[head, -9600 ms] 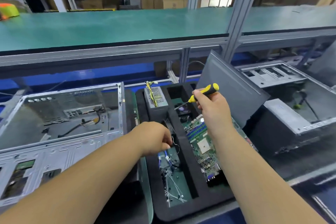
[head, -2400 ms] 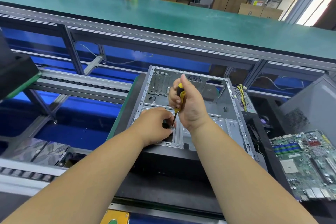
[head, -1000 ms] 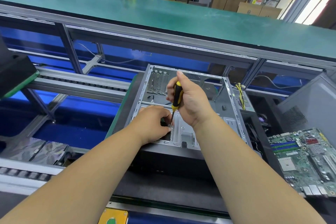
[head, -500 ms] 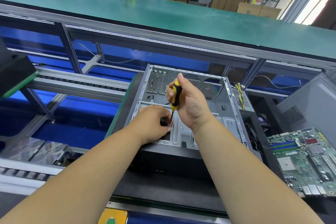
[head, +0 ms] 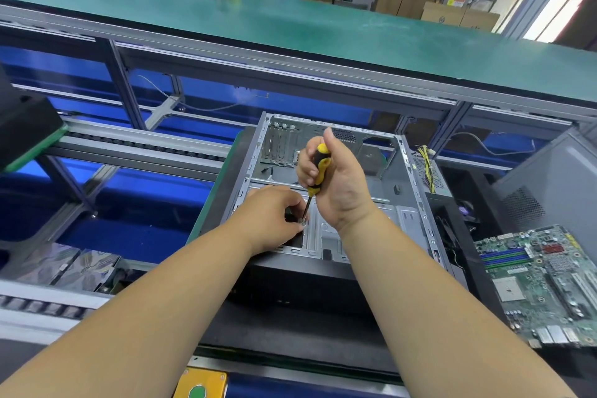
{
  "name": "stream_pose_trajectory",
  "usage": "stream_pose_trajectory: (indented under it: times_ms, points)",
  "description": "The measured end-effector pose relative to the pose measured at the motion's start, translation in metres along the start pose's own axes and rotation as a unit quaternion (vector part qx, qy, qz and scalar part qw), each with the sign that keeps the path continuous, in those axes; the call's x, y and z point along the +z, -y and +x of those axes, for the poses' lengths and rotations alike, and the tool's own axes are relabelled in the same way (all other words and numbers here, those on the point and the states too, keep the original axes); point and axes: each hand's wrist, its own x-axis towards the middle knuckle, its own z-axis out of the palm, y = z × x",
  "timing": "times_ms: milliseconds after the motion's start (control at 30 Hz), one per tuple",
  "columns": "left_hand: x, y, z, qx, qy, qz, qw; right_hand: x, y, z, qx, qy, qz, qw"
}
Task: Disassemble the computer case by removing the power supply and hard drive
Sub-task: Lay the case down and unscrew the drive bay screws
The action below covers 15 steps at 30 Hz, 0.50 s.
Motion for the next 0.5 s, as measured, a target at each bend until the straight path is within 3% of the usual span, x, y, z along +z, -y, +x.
stream_pose_trajectory:
  times_ms: [500]
  points:
    - [0.0009,0.0021,-0.0002,0.007,-0.002,0.011,1.0,-0.003,0.0044,0.0038,0.022,-0.029,-0.075,0.996]
